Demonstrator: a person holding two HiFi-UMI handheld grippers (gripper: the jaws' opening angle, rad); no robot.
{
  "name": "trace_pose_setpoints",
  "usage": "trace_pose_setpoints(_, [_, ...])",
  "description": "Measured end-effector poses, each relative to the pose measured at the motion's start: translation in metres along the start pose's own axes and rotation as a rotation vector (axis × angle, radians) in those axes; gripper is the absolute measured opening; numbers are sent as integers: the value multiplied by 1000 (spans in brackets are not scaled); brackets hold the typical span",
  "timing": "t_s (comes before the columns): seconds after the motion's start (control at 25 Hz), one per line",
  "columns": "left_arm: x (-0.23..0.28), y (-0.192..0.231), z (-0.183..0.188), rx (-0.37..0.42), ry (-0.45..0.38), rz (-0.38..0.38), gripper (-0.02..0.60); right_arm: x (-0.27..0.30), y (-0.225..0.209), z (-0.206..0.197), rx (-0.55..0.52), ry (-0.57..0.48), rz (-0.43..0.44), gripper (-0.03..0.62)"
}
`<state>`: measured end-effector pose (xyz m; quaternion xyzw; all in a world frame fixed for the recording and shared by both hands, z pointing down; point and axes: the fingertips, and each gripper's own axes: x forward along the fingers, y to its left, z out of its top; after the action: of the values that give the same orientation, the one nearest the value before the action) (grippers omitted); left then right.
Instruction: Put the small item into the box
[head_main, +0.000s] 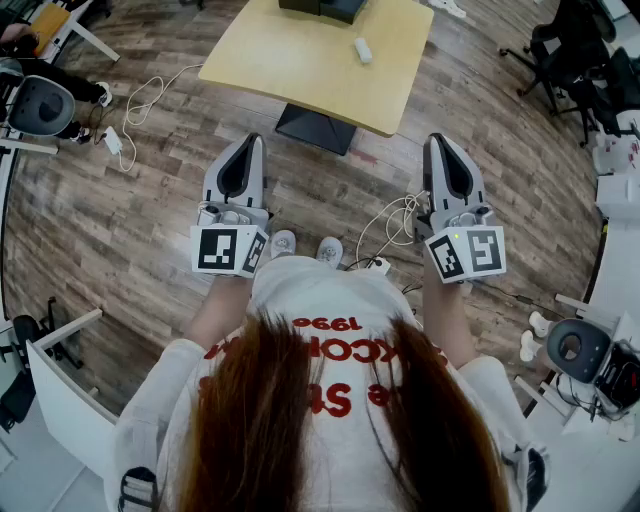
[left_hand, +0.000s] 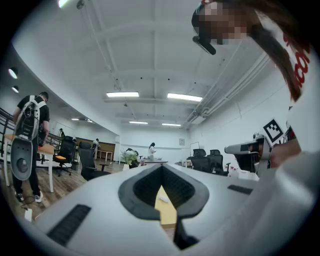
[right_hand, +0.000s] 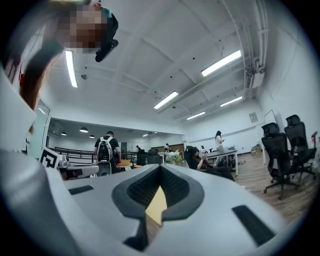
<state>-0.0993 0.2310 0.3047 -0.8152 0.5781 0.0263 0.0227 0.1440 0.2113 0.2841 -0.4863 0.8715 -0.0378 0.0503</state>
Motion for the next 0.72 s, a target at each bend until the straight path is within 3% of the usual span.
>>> trace_pose_setpoints(0.72, [18, -6, -7, 4, 13, 37, 8, 12, -22, 1, 26, 8, 44, 5])
